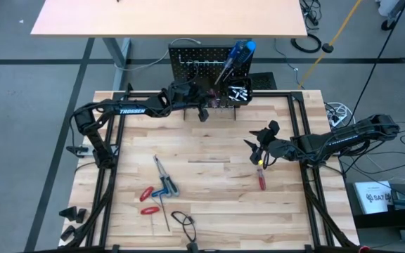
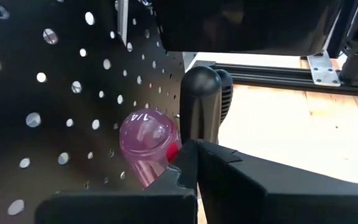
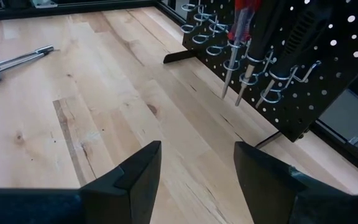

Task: Hang tools onto peg board
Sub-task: Hang the red screwdriver on the pegboard

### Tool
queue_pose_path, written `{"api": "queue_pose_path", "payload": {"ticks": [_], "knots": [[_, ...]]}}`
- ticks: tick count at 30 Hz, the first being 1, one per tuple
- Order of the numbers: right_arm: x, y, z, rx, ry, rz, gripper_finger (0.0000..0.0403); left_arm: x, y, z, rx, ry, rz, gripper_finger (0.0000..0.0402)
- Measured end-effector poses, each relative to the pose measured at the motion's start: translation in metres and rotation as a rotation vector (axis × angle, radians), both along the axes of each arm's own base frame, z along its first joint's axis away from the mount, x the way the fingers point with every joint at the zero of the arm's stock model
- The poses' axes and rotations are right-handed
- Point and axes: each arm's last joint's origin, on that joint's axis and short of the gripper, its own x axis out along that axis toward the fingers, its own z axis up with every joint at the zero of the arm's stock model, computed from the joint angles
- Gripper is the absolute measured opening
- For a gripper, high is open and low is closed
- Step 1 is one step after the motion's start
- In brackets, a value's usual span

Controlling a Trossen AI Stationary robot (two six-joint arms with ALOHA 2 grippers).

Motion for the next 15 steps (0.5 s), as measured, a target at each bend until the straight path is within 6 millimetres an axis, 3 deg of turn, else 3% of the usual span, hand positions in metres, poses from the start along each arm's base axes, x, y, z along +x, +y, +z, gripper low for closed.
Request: {"api": "queue_pose_path", "payload": {"ticks": [15], "knots": [[0.0, 0.0001, 0.0001, 0.0, -0.001, 0.0, 0.0194, -0.0023, 0.0051, 0.001, 0.009, -0.01, 0.021, 0.0]]}}
